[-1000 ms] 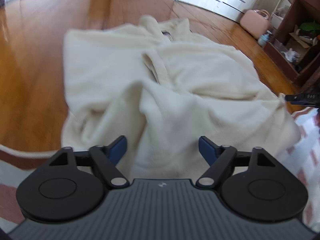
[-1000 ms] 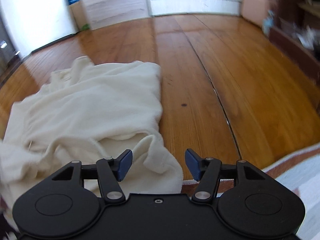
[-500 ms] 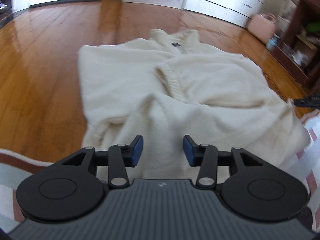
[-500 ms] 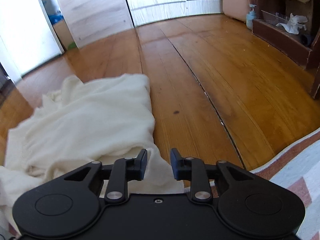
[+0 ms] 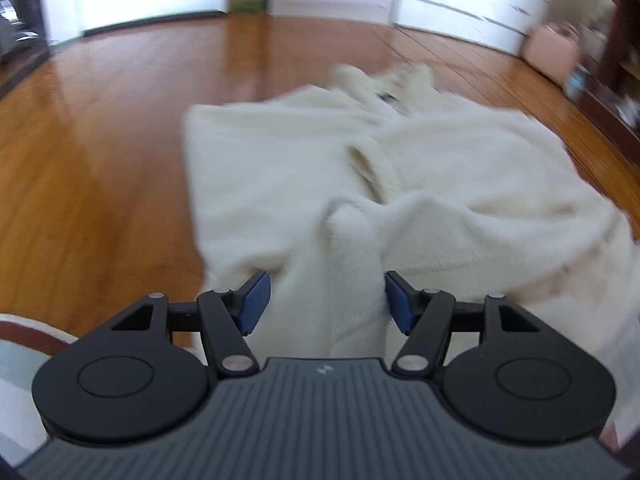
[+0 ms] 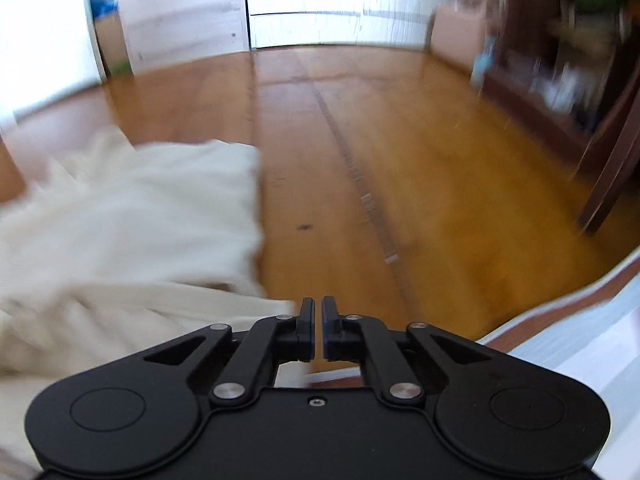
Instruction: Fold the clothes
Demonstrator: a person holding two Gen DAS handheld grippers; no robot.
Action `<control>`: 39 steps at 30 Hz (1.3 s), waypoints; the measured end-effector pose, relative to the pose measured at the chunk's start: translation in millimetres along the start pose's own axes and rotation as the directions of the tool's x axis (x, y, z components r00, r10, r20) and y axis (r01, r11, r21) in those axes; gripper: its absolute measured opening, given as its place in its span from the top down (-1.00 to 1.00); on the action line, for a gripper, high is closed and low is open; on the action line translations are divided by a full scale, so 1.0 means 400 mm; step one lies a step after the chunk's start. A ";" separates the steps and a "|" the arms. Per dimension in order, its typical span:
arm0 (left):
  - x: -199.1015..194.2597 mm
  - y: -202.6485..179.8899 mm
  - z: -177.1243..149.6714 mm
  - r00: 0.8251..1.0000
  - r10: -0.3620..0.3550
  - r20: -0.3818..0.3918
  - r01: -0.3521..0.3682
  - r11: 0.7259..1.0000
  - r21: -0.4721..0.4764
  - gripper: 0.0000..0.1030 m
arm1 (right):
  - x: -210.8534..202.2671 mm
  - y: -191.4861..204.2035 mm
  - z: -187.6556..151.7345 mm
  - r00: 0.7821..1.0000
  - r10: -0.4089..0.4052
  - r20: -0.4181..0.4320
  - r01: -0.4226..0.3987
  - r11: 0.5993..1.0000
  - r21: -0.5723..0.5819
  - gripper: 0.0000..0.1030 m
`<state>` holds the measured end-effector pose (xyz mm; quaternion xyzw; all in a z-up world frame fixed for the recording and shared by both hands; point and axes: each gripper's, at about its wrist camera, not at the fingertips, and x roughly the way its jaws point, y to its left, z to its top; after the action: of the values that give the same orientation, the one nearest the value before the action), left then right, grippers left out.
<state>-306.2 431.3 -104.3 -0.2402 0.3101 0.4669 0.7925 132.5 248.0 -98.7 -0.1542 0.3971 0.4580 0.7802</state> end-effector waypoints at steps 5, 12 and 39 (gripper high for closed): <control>-0.030 0.065 0.032 0.983 -0.130 0.132 0.151 0.975 -0.163 -0.20 | 0.032 0.015 0.016 0.997 0.055 -0.047 -0.052 0.997 0.054 -0.02; -0.005 -0.003 -0.004 0.969 -0.242 -0.049 0.244 0.969 0.038 -0.26 | 0.080 0.038 0.009 0.993 0.070 -0.099 -0.062 0.994 0.085 -0.03; -0.105 0.015 0.037 0.967 0.104 0.233 -0.113 0.993 0.026 0.76 | 0.030 0.093 -0.011 0.982 -0.173 0.074 0.179 0.981 -0.073 0.85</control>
<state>-323.1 419.1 -64.5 -0.1515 0.2375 0.5282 0.8010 102.3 272.1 -106.0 -0.2041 0.3370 0.4076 0.8238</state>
